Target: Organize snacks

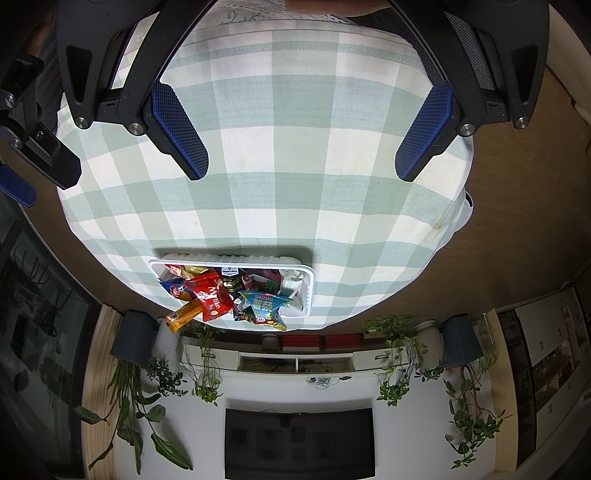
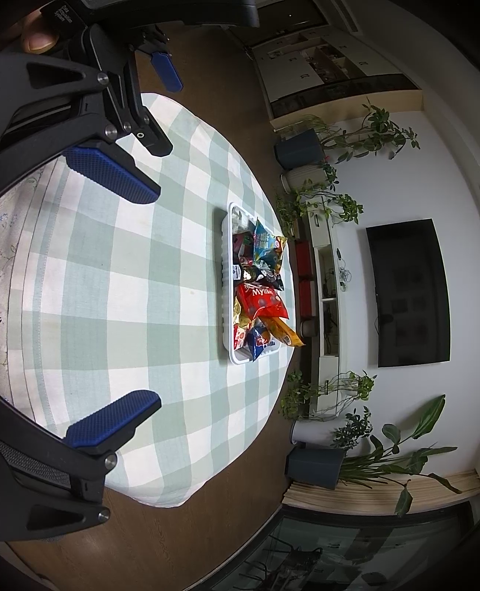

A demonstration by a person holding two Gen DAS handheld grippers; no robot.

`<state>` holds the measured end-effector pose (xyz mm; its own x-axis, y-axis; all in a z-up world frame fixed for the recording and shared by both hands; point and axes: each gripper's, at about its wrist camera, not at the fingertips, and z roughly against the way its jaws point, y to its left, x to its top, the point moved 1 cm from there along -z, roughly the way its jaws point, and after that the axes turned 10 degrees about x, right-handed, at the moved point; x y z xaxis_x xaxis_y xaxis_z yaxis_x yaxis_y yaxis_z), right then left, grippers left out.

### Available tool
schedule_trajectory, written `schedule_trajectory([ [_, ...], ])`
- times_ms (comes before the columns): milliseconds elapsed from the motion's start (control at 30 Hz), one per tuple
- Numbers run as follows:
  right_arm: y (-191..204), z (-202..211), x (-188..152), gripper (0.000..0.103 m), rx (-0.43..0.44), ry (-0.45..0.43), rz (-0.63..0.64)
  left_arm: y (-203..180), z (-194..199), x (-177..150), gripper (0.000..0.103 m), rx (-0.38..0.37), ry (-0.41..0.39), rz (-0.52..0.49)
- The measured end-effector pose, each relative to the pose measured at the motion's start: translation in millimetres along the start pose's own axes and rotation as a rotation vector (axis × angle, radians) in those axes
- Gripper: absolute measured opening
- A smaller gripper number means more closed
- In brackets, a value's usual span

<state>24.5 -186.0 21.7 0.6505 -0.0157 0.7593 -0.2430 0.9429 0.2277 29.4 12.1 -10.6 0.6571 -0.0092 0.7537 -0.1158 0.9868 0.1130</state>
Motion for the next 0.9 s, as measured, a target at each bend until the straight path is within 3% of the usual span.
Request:
schedule_trajectory([
  [900,1.5,2.4,1.5,0.103,0.002,0.006,-0.003,0.8,0.1,-9.4,0.103,0.01,-0.018,-0.017],
])
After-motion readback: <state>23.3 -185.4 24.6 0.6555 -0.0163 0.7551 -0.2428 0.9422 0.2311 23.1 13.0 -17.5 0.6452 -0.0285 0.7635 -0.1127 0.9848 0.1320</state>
